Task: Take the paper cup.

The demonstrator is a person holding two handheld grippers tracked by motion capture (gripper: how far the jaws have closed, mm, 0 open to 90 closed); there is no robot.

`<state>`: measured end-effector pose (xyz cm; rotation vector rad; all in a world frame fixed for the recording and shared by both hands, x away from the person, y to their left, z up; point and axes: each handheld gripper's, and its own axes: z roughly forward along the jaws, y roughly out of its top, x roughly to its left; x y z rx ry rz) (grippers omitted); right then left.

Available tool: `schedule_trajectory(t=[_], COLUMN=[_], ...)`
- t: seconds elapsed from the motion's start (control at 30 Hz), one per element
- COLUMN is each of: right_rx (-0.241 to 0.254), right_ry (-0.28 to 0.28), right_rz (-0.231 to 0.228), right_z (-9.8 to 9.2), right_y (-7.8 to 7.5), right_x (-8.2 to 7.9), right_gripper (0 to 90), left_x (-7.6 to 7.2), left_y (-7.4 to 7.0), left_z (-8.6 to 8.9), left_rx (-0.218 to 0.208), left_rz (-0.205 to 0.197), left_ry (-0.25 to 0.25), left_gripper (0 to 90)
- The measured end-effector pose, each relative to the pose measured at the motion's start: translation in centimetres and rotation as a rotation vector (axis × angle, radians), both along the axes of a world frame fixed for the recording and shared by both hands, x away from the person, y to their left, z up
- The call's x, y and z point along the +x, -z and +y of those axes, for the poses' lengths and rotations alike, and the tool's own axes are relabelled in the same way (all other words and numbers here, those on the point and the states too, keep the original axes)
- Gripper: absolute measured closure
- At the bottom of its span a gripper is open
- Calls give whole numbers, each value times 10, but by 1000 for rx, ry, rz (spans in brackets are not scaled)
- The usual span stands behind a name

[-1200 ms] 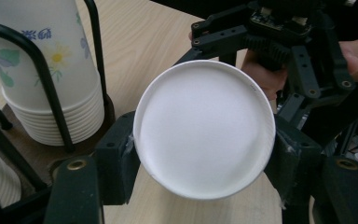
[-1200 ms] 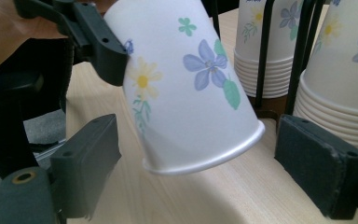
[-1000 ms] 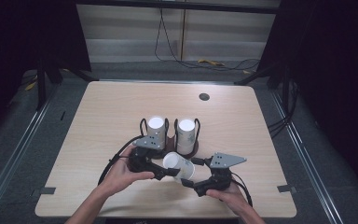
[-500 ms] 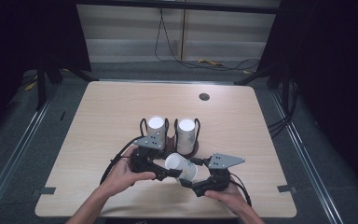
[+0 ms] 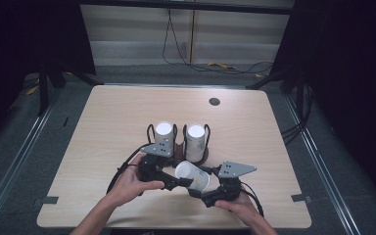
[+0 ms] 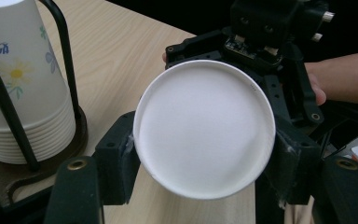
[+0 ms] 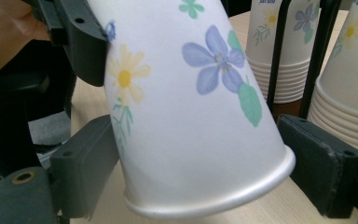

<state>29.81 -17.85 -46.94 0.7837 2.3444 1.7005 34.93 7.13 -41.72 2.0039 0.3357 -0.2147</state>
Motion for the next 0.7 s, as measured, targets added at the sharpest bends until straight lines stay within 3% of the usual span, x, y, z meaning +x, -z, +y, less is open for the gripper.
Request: schedule_trajectory(t=[0.43,0.7], right_rx=[86,83], right_ry=[-10,-22], right_rz=[31,18], right_z=[-4,-5], right_y=[-1,-2], right_x=[1,1], right_gripper=[152,185], left_x=[0,1], left_y=[-3,-3], left_z=[2,3], left_rx=[-20,-23], left_rz=[3,12], left_ry=[-5,0], left_gripper=[351,351])
